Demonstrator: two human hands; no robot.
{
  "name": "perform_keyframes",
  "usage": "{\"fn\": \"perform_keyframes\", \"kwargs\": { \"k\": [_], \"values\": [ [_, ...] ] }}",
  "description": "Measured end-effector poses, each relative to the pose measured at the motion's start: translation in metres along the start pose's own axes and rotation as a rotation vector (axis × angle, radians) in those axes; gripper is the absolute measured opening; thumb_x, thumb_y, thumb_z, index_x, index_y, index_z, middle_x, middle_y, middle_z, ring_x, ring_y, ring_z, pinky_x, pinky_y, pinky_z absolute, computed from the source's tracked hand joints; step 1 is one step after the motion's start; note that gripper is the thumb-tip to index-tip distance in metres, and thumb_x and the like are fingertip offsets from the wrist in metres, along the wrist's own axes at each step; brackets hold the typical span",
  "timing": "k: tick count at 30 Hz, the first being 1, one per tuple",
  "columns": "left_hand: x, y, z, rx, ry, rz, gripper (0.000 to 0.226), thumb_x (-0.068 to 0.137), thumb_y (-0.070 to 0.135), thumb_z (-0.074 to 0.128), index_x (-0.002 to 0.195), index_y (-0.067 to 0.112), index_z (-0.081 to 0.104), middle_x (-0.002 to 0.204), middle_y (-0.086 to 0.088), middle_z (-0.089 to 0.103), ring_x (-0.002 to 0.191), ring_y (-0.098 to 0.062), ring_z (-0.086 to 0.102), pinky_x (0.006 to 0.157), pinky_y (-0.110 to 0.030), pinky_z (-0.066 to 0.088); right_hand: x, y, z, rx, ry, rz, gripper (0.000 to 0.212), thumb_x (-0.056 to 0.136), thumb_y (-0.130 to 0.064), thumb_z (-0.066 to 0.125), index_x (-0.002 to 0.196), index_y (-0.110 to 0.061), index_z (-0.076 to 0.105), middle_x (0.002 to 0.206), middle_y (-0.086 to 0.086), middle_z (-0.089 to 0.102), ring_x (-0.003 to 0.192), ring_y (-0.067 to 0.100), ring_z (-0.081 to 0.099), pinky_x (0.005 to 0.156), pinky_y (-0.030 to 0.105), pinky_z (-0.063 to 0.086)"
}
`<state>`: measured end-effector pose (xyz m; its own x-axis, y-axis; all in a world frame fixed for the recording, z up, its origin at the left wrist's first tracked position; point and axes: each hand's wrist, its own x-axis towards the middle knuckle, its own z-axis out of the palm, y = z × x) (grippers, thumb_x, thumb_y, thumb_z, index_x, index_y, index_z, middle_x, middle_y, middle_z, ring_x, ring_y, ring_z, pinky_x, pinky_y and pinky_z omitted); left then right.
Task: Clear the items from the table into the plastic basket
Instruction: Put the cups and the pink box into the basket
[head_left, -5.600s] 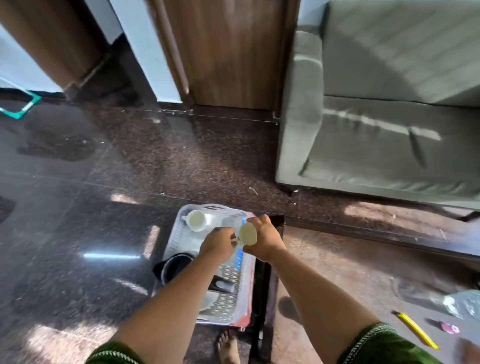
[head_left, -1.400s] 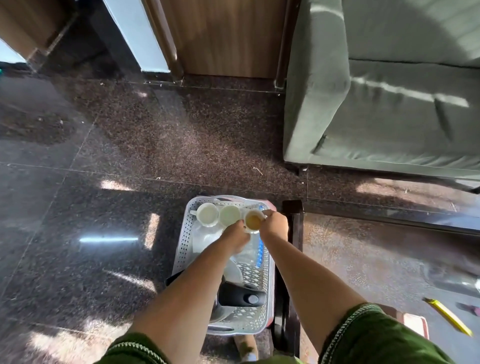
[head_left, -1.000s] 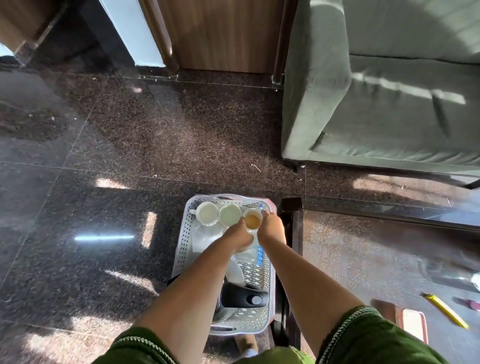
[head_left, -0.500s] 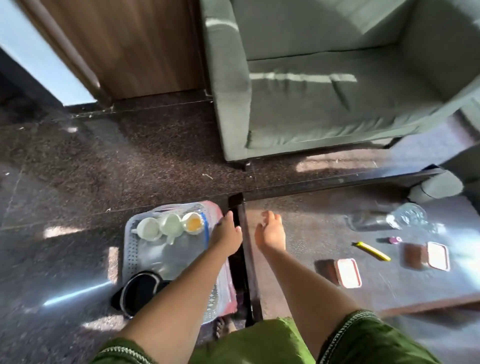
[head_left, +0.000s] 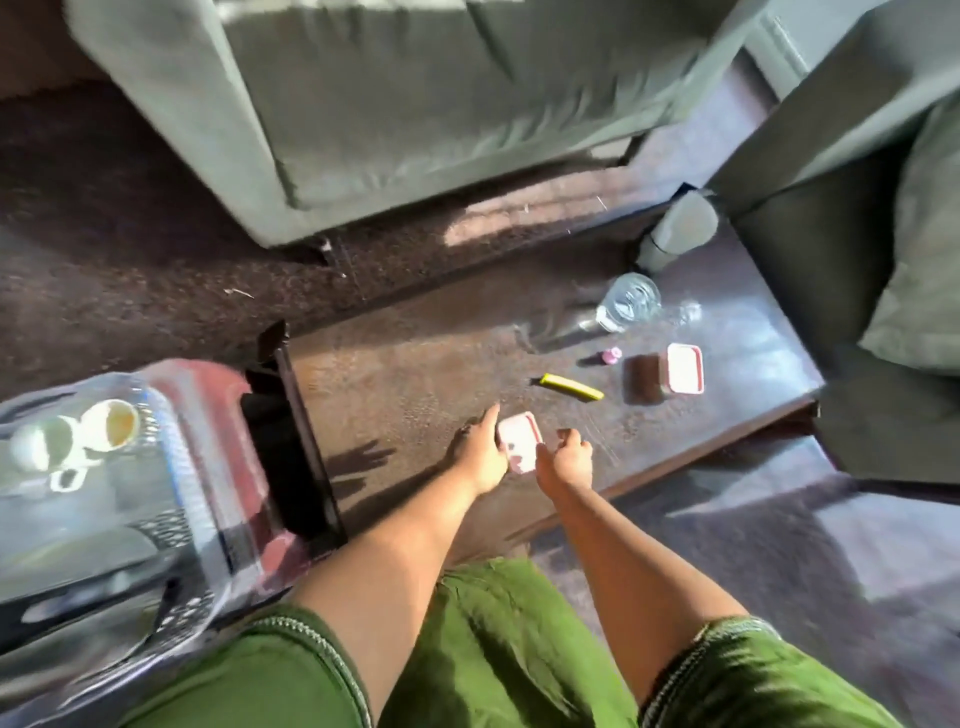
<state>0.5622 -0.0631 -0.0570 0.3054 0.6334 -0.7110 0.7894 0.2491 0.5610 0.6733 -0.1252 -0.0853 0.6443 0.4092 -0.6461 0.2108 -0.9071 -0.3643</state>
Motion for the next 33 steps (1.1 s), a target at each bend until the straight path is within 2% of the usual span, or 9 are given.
{"fn": "perform_keyframes", "kwargs": {
  "k": [2, 5, 8, 12, 15, 17, 22, 28, 33],
  "values": [
    [0.016, 0.006, 0.021, 0.038, -0.003, 0.0, 0.061, 0.097, 0.012, 0.047, 0.152, 0.015, 0.021, 0.154, -0.016, 0.029, 0.141, -0.028, 0.032, 0.101, -0.014, 0.032, 0.009, 0.014, -0.001, -0.01, -0.046, 0.038, 0.042, 0.093, -0.02, 0.057, 0.132, -0.008, 0.046, 0.135, 0.018, 0.044, 0.12, 0.035, 0.052, 0.1, 0.034, 0.041],
    [0.035, 0.007, 0.045, 0.087, -0.025, 0.006, 0.064, 0.098, 0.006, 0.041, 0.154, 0.021, 0.013, 0.161, -0.009, 0.005, 0.147, -0.025, 0.015, 0.116, -0.03, 0.019, 0.021, 0.032, 0.004, -0.013, -0.122, 0.135, 0.046, 0.095, -0.022, 0.054, 0.136, -0.006, 0.04, 0.139, 0.021, 0.044, 0.125, 0.035, 0.05, 0.102, 0.034, 0.04],
    [0.049, 0.0, 0.054, 0.209, -0.032, 0.066, 0.055, 0.104, 0.018, 0.033, 0.154, 0.02, 0.011, 0.162, -0.004, 0.005, 0.149, -0.024, 0.01, 0.119, -0.036, 0.015, 0.031, 0.036, 0.014, 0.044, -0.205, 0.219, 0.051, 0.096, -0.027, 0.053, 0.139, -0.008, 0.035, 0.135, 0.017, 0.053, 0.12, 0.032, 0.055, 0.094, 0.033, 0.045],
    [0.056, -0.004, 0.05, 0.107, -0.098, -0.087, 0.055, 0.102, 0.011, 0.035, 0.153, 0.015, 0.016, 0.16, -0.01, 0.013, 0.146, -0.027, 0.018, 0.115, -0.033, 0.022, 0.036, 0.027, 0.022, 0.139, -0.236, 0.245, 0.038, 0.097, -0.02, 0.05, 0.133, -0.011, 0.042, 0.123, 0.01, 0.062, 0.098, 0.025, 0.06, 0.075, 0.029, 0.044],
    [0.054, -0.007, 0.047, 0.087, -0.074, -0.166, 0.052, 0.099, 0.012, 0.041, 0.149, 0.016, 0.026, 0.151, -0.014, 0.035, 0.137, -0.031, 0.036, 0.11, -0.036, 0.033, 0.035, 0.018, 0.02, 0.166, -0.158, 0.259, 0.036, 0.097, -0.016, 0.047, 0.132, -0.009, 0.047, 0.126, 0.014, 0.06, 0.113, 0.031, 0.058, 0.081, 0.028, 0.042],
    [0.053, -0.007, 0.043, 0.127, -0.014, -0.184, 0.044, 0.094, 0.018, 0.048, 0.136, 0.022, 0.039, 0.132, -0.011, 0.055, 0.119, -0.03, 0.053, 0.095, -0.035, 0.045, 0.034, 0.011, 0.022, 0.172, -0.105, 0.249, 0.034, 0.099, -0.018, 0.04, 0.131, -0.011, 0.048, 0.128, 0.015, 0.058, 0.114, 0.033, 0.058, 0.088, 0.033, 0.047],
    [0.037, -0.001, 0.016, -0.019, 0.108, -0.194, 0.02, 0.092, 0.02, 0.052, 0.11, 0.02, 0.042, 0.104, -0.004, 0.062, 0.085, -0.022, 0.057, 0.068, -0.027, 0.041, 0.026, -0.012, 0.023, 0.208, -0.013, 0.173, 0.035, 0.097, -0.009, 0.039, 0.125, -0.023, 0.055, 0.125, 0.012, 0.058, 0.108, 0.031, 0.059, 0.093, 0.039, 0.052],
    [0.005, -0.003, -0.045, -0.138, 0.304, -0.219, 0.026, 0.095, 0.015, 0.05, 0.121, 0.011, 0.044, 0.116, -0.01, 0.06, 0.099, -0.025, 0.058, 0.072, -0.029, 0.04, -0.013, -0.073, 0.024, 0.239, -0.03, -0.017, 0.026, 0.097, -0.018, 0.047, 0.118, -0.027, 0.06, 0.119, 0.011, 0.063, 0.106, 0.029, 0.062, 0.091, 0.04, 0.053],
    [-0.035, -0.021, -0.12, -0.158, 0.493, -0.18, 0.01, 0.091, 0.015, 0.054, 0.098, 0.009, 0.05, 0.105, -0.016, 0.066, 0.097, -0.033, 0.063, 0.082, -0.038, 0.052, -0.068, -0.138, 0.024, 0.22, -0.064, -0.165, 0.029, 0.098, -0.023, 0.047, 0.115, -0.011, 0.067, 0.117, 0.013, 0.068, 0.111, 0.031, 0.061, 0.096, 0.034, 0.047]
  ]
}}
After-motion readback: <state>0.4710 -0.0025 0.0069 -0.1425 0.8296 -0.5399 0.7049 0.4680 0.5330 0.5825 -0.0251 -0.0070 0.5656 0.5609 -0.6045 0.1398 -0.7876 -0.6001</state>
